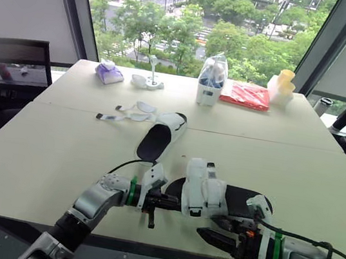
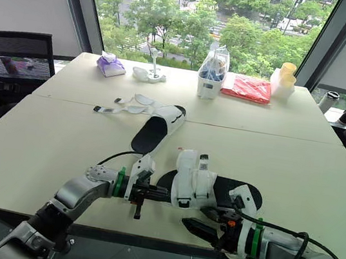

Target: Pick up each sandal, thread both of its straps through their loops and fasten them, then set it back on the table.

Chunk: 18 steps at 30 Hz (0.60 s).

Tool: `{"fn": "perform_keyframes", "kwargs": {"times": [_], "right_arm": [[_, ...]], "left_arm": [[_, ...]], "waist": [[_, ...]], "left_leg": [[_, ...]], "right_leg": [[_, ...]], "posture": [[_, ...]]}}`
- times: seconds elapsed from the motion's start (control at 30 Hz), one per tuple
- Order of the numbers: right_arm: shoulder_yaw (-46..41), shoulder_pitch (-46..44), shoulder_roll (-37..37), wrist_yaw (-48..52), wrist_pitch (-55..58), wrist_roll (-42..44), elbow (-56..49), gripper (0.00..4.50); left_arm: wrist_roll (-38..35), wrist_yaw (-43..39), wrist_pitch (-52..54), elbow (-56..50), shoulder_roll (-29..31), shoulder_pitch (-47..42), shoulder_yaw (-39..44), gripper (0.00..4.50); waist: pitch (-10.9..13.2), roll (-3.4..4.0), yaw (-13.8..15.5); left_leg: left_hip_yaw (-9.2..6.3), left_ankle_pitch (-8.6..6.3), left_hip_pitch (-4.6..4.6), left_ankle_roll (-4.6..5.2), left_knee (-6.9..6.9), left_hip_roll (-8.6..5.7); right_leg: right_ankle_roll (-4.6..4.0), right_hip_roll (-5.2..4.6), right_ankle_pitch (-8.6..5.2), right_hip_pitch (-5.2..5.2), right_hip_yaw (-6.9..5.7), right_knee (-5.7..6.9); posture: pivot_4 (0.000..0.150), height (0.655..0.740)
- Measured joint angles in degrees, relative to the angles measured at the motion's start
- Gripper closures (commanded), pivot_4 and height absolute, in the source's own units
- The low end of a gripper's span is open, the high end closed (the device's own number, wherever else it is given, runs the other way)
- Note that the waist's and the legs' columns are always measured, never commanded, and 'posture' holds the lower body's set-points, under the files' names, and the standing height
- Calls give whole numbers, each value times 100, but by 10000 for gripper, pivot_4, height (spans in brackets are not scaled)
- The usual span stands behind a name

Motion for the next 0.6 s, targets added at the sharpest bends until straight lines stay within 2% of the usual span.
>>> {"fn": "perform_keyframes", "kwargs": {"times": [0.43,0.5,0.57,0.6], "right_arm": [[205,-519,278,-344,314,484,86,1703],[334,-605,286,-397,300,345,118,7054],[479,-625,265,-439,258,126,185,14213],[597,-618,266,-446,256,30,252,19909]], "left_arm": [[1,-4,-7,11,25,7,18,45000],[4,14,-6,20,45,11,42,45000],[11,54,-7,21,45,23,55,45000],[11,66,-7,19,41,24,56,45000]], "waist": [[-2,0,-14],[-5,-2,-38],[-7,-5,-45],[-7,-5,-46]], "left_leg": [[-1,0,5,0,2,2],[0,0,13,0,3,4],[-3,0,19,0,3,8],[-3,0,19,0,3,9]], "right_leg": [[-4,3,2,1,0,5],[0,4,0,4,1,14],[3,8,-2,8,1,15],[2,9,-1,8,1,15]], "posture": [[1500,7400],[1500,7400],[1500,7400],[1500,7400]]}}
